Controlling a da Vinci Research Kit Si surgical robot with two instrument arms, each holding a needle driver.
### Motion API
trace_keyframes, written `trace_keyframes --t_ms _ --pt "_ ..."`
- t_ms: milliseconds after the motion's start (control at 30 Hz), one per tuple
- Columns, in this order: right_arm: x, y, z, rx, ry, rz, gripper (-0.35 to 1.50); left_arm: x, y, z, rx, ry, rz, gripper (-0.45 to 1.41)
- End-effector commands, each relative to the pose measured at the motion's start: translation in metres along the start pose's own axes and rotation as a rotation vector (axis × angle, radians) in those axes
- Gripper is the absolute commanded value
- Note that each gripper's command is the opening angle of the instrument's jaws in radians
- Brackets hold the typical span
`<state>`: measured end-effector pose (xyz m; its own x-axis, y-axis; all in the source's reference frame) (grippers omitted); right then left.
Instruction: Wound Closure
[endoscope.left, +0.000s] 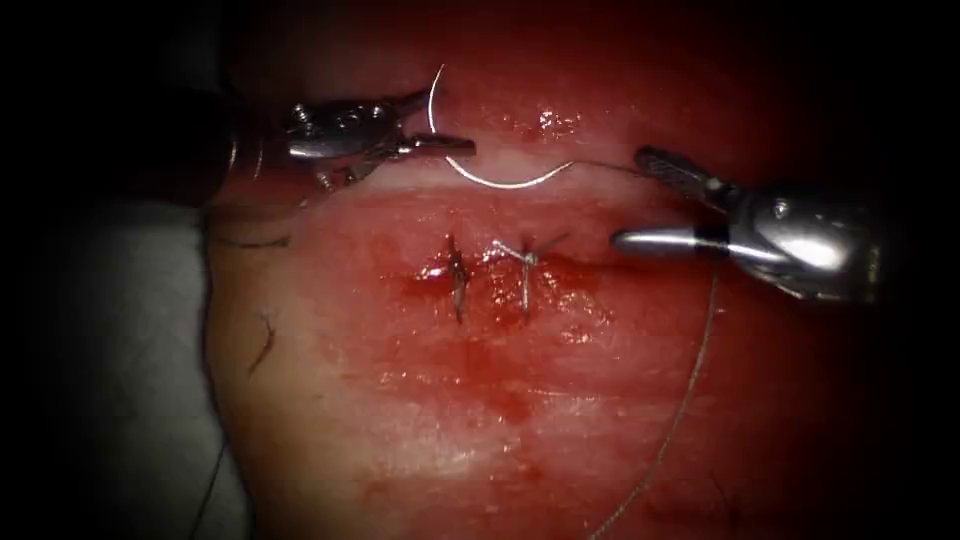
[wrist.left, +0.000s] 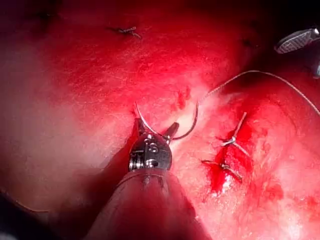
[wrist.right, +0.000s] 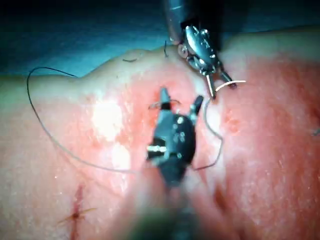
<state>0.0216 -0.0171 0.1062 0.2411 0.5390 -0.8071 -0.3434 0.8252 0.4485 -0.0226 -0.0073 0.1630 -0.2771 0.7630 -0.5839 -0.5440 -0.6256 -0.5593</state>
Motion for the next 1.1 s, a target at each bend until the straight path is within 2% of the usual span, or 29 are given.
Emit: trace_keyframes --t_ms 33,67,100,133,167,333,433,567,767,800,833,900,1067,1100 --pt "-0.0007 -0.0006 0.0006 0.003 -0.001 0.002 0.91 -0.0008 0.0004 0.0008 -0.005 -0.002 -0.008 0.49" --pt "-0.0007 -0.0006 0.0007 0.002 0.0 0.002 0.91 -0.0006 0.0003 0.0008 -0.006 -0.002 -0.032 0.29" --pt "-0.0007 -0.0006 0.0007 0.002 0.0 0.002 0.91 -0.0006 0.0003 0.0008 -0.007 -0.003 -0.038 0.17" --pt "-0.0008 -0.0006 0.0007 0.002 0.0 0.002 0.91 -0.0005 0.0002 0.0007 -0.008 -0.003 -0.039 -0.05" --pt "-0.0008 -0.0007 0.0008 0.001 0.0 0.001 0.91 -0.0001 0.0002 0.0002 -0.017 0.002 -0.042 -0.45" --pt "-0.0008 -0.0009 0.0008 0.001 0.0 0.001 0.88 0.0008 0.0022 -0.003 -0.01 0.111 -0.013 -0.45" --pt "-0.0004 -0.0017 0.0008 0.003 0.012 0.063 0.88 0.0018 0.0047 -0.0042 0.059 0.163 0.061 -0.45" --pt "0.001 -0.003 0.0003 0.009 0.024 0.081 0.89 0.0051 0.0079 -0.0055 0.124 0.271 0.126 -0.45" --pt "0.0017 -0.0047 -0.0009 0.027 0.038 0.228 0.89 0.0075 0.01 -0.0067 0.223 0.375 0.175 -0.45" --pt "0.002 -0.0055 -0.0013 0.037 0.033 0.253 0.72 0.008 0.0109 -0.007 0.208 0.39 0.177 -0.45" --pt "0.002 -0.0055 -0.0013 0.037 0.033 0.253 0.72 0.008 0.0109 -0.007 0.208 0.39 0.177 -0.45" --pt "0.0026 -0.0061 -0.0019 0.049 0.018 0.268 0.49 0.0085 0.0123 -0.0076 0.208 0.387 0.18 -0.45" --pt "0.0033 -0.0072 -0.0024 0.058 0.027 0.409 0.41 0.0093 0.0144 -0.0082 0.246 0.43 0.205 -0.45" --pt "0.0032 -0.008 -0.0023 0.063 0.034 0.459 0.19 0.0093 0.0152 -0.0083 0.259 0.451 0.2 -0.45"
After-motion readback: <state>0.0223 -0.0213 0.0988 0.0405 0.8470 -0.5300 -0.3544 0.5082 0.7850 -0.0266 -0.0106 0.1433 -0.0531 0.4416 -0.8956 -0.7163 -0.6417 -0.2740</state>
